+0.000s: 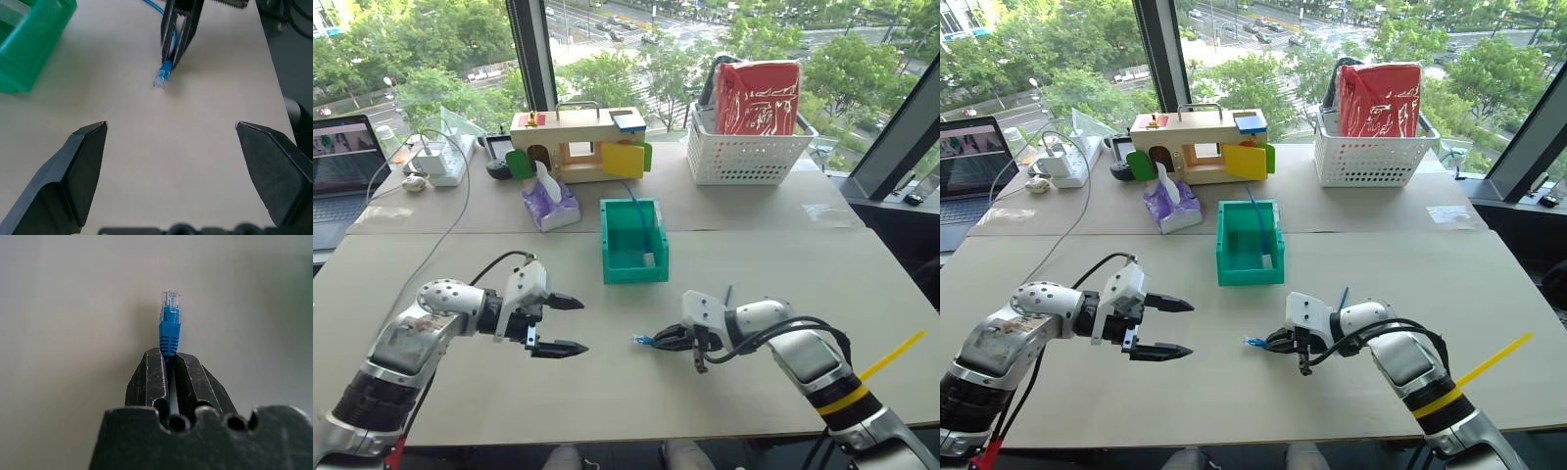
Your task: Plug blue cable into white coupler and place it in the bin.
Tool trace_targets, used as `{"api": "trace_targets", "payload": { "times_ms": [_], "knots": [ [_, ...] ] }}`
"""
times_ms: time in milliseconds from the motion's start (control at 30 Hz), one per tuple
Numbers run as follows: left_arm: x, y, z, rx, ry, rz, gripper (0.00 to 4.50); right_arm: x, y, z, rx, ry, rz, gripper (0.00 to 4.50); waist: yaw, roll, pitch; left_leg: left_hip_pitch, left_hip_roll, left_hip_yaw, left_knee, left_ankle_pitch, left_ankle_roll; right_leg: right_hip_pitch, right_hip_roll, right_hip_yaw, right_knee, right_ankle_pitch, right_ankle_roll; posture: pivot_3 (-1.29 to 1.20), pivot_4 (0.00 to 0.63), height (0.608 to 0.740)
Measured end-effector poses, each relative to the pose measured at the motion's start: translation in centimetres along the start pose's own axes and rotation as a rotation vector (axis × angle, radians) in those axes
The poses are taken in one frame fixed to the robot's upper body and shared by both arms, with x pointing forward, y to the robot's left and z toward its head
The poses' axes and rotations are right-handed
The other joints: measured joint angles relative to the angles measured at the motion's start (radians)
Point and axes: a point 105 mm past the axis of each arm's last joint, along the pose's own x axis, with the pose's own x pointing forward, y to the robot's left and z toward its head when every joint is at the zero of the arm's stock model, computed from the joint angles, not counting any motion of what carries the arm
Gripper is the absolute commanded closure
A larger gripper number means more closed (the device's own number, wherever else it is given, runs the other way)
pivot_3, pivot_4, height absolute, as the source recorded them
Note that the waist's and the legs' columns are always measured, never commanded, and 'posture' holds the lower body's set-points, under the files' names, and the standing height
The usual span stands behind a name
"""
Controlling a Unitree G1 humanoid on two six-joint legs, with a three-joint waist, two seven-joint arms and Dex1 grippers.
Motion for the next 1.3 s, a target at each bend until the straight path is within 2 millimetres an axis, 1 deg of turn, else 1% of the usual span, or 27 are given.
{"api": "trace_targets", "payload": {
  "times_ms": [100, 133, 167, 233, 267, 300, 367, 467, 500, 533, 567, 633, 700, 767, 833, 900, 1000, 1200, 1300],
  "knots": [
    [0.1, -0.1, 0.1, 0.001, -0.006, -0.004, 0.00, 0.2, -0.4, 0.4, -0.027, -0.003, -0.008, 1.99, 0.001, 0.000, 0.000, 0.000, 0.000, 0.000, 0.000, 0.000, 0.000, 0.000, 0.000, 0.000, 0.001, 0.000, 0.000, 0.00, 0.150, 0.740],
    [0.2, -0.1, 0.1, 0.001, -0.010, -0.007, 0.00, 0.1, -0.4, 0.4, -0.030, 0.000, -0.007, 1.72, 0.003, 0.000, 0.000, 0.000, 0.000, 0.000, 0.000, 0.000, 0.000, 0.000, 0.000, 0.000, 0.001, 0.000, 0.000, 0.00, 0.150, 0.740],
    [0.3, -0.1, 0.1, 0.002, -0.015, -0.010, 0.00, -0.1, -0.2, 0.5, -0.036, 0.005, 0.000, 1.29, 0.004, 0.000, 0.000, -0.001, 0.000, 0.000, 0.000, 0.000, 0.000, -0.001, 0.000, 0.000, 0.001, 0.000, 0.000, 0.00, 0.150, 0.740],
    [0.8, -0.2, 0.3, 0.011, -0.035, -0.023, 0.00, -0.6, 0.1, 0.6, -0.032, 0.012, 0.003, 0.66, 0.007, 0.000, 0.000, -0.004, -0.001, 0.000, 0.000, 0.000, 0.000, -0.003, -0.001, 0.000, 0.001, 0.000, -0.001, 0.00, 0.150, 0.740],
    [1.1, -0.2, 0.4, 0.014, -0.043, -0.033, 0.00, -1.0, 0.1, 0.7, -0.025, 0.008, -0.007, 0.29, 0.010, 0.000, 0.000, -0.005, -0.002, -0.001, 0.000, 0.000, 0.000, -0.004, -0.002, 0.000, 0.002, 0.002, -0.005, 0.00, 0.150, 0.740],
    [1.4, -0.1, 0.3, 0.020, -0.038, -0.040, 0.00, -1.5, -0.1, 1.0, -0.025, 0.007, -0.027, 0.11, 0.012, 0.000, 0.001, -0.006, -0.003, -0.001, 0.001, 0.000, 0.000, -0.006, -0.003, 0.000, 0.004, 0.003, -0.006, 0.00, 0.150, 0.740],
    [2.1, 0.2, 0.2, 0.061, -0.015, -0.053, 0.00, -2.8, -0.6, 1.5, -0.023, 0.000, -0.078, 0.11, 0.017, 0.000, 0.001, -0.007, -0.003, 0.000, 0.002, 0.000, 0.000, -0.008, -0.003, 0.000, 0.006, 0.003, -0.006, 0.00, 0.150, 0.740],
    [4.2, 0.3, 0.7, 0.105, -0.041, -0.108, 0.00, -6.0, -1.5, 2.5, 0.018, -0.017, -0.199, 0.11, 0.029, 0.000, 0.001, -0.008, -0.003, -0.001, 0.003, 0.000, 0.000, -0.009, -0.002, 0.000, 0.007, 0.003, -0.007, 0.00, 0.150, 0.740],
    [5.1, 0.4, 1.0, 0.109, -0.059, -0.128, 0.00, -7.0, -1.6, 2.8, 0.038, -0.025, -0.236, 0.11, 0.031, 0.000, 0.001, -0.008, -0.003, -0.001, 0.003, 0.000, 0.000, -0.009, -0.002, 0.000, 0.007, 0.003, -0.007, 0.00, 0.150, 0.740],
    [5.5, 0.4, 1.2, 0.111, -0.071, -0.138, 0.00, -7.5, -1.6, 2.9, 0.048, -0.030, -0.254, 0.11, 0.033, 0.000, 0.001, -0.008, -0.003, -0.001, 0.003, 0.000, 0.000, -0.009, -0.002, 0.000, 0.007, 0.003, -0.007, 0.00, 0.150, 0.740],
    [6.3, 0.6, 1.4, 0.128, -0.075, -0.154, 0.00, -8.4, -1.4, 3.2, 0.072, -0.037, -0.292, 0.11, 0.032, 0.000, 0.001, -0.009, -0.003, -0.001, 0.003, 0.000, 0.000, -0.009, -0.002, 0.000, 0.007, 0.003, -0.007, 0.00, 0.150, 0.740],
    [7.5, 1.4, 1.6, 0.178, -0.068, -0.155, 0.00, -9.6, -1.0, 3.3, 0.115, -0.044, -0.352, 0.11, 0.034, 0.000, 0.001, -0.009, -0.004, -0.001, 0.004, 0.000, 0.000, -0.010, -0.002, 0.000, 0.007, 0.003, -0.007, 0.00, 0.150, 0.740],
    [8.6, 1.9, 1.4, 0.196, -0.064, -0.160, 0.00, -10.2, -0.5, 3.7, 0.144, -0.049, -0.395, 0.11, 0.029, 0.000, 0.001, -0.010, -0.004, -0.001, 0.005, 0.000, 0.000, -0.010, -0.002, 0.001, 0.008, 0.003, -0.007, 0.00, 0.150, 0.740],
    [9.4, 2.1, 1.4, 0.185, -0.074, -0.177, 0.00, -10.4, 0.0, 3.6, 0.171, -0.047, -0.417, 0.11, 0.026, 0.000, 0.001, -0.010, -0.004, -0.001, 0.005, 0.000, 0.000, -0.010, -0.002, 0.001, 0.008, 0.003, -0.007, 0.00, 0.150, 0.740],
    [10.2, 2.4, 1.1, 0.205, -0.049, -0.187, 0.00, -10.6, 0.6, 3.2, 0.210, -0.036, -0.445, 0.11, 0.028, 0.000, 0.001, -0.011, -0.004, -0.001, 0.006, 0.000, 0.000, -0.010, -0.002, 0.001, 0.008, 0.003, -0.007, 0.00, 0.150, 0.740],
    [10.6, 2.7, 0.7, 0.213, -0.032, -0.184, 0.00, -10.8, 1.0, 2.6, 0.246, -0.020, -0.471, 0.11, 0.028, 0.000, 0.001, -0.011, -0.004, -0.001, 0.006, 0.000, 0.000, -0.010, -0.002, 0.001, 0.008, 0.003, -0.006, 0.00, 0.150, 0.740],
    [11.1, 2.9, 0.9, 0.222, -0.030, -0.196, 0.63, -11.4, 1.7, 1.9, 0.285, 0.004, -0.504, 0.00, 0.032, 0.000, 0.001, -0.011, -0.005, -0.001, 0.007, 0.000, 0.000, -0.010, -0.003, 0.001, 0.008, 0.002, -0.004, 0.00, 0.150, 0.740],
    [10.9, 3.1, 0.8, 0.210, -0.025, -0.204, 2.65, -13.1, 2.7, 1.9, 0.324, 0.028, -0.555, 0.00, 0.029, -0.001, 0.001, -0.011, -0.004, -0.001, 0.008, 0.000, 0.001, -0.009, -0.002, 0.001, 0.008, 0.002, -0.003, 0.00, 0.150, 0.740],
    [10.8, 3.0, 0.7, 0.205, -0.023, -0.216, 3.80, -13.3, 3.4, 2.1, 0.350, 0.025, -0.549, 0.00, 0.029, -0.001, 0.001, -0.011, -0.004, -0.001, 0.008, 0.000, 0.001, -0.009, -0.002, 0.001, 0.009, 0.002, -0.003, 0.00, 0.150, 0.740]
  ]
}}
